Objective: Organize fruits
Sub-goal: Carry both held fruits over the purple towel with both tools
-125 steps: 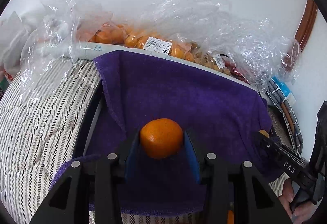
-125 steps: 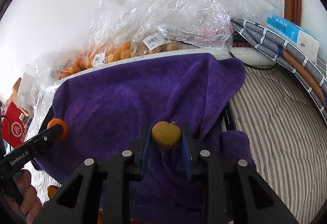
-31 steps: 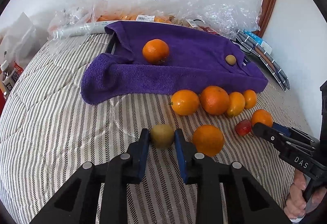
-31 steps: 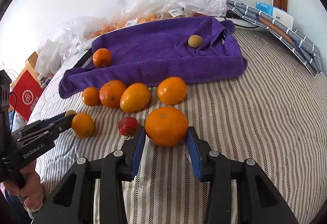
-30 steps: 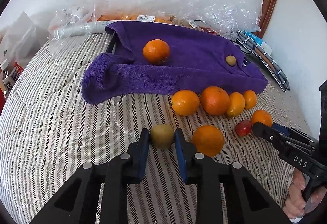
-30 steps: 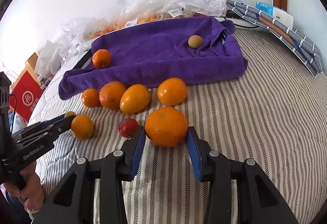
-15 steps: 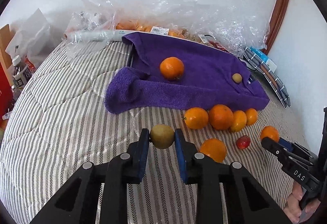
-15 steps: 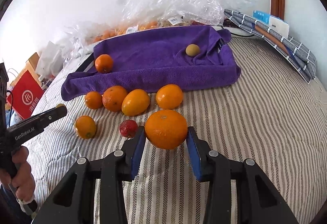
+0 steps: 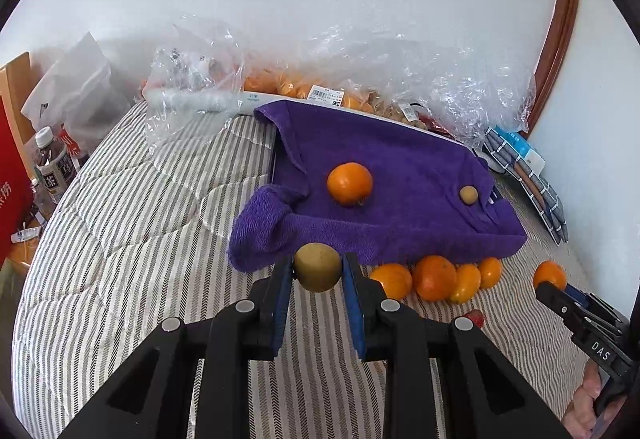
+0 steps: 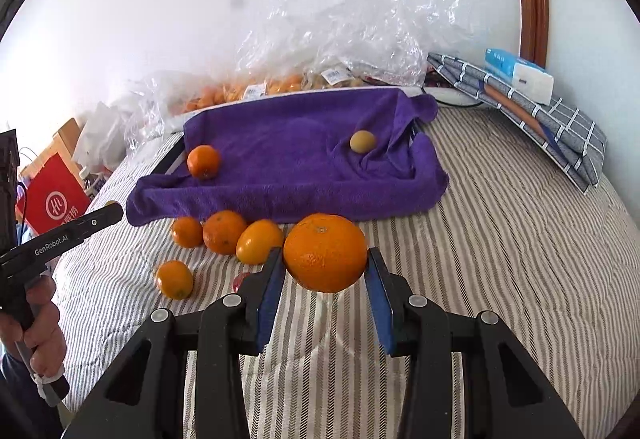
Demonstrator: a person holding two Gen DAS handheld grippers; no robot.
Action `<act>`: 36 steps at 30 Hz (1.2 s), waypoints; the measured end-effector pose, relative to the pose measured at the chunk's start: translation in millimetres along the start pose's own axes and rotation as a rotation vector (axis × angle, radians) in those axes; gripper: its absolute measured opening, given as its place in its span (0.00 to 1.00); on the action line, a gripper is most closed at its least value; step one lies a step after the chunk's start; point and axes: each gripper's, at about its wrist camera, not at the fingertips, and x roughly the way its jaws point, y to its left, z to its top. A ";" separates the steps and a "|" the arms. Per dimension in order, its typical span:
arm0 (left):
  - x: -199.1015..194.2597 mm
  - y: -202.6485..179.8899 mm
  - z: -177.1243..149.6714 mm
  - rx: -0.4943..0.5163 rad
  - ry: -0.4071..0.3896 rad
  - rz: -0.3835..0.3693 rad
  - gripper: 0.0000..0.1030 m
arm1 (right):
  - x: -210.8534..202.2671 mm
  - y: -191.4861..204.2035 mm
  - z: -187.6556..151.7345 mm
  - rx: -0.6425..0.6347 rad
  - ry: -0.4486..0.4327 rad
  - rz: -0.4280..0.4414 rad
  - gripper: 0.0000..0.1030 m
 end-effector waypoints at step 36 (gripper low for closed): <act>81.7 -7.1 60.1 -0.081 0.051 -0.019 0.24 | 74.2 -21.0 72.0 0.003 -0.021 -0.014 0.39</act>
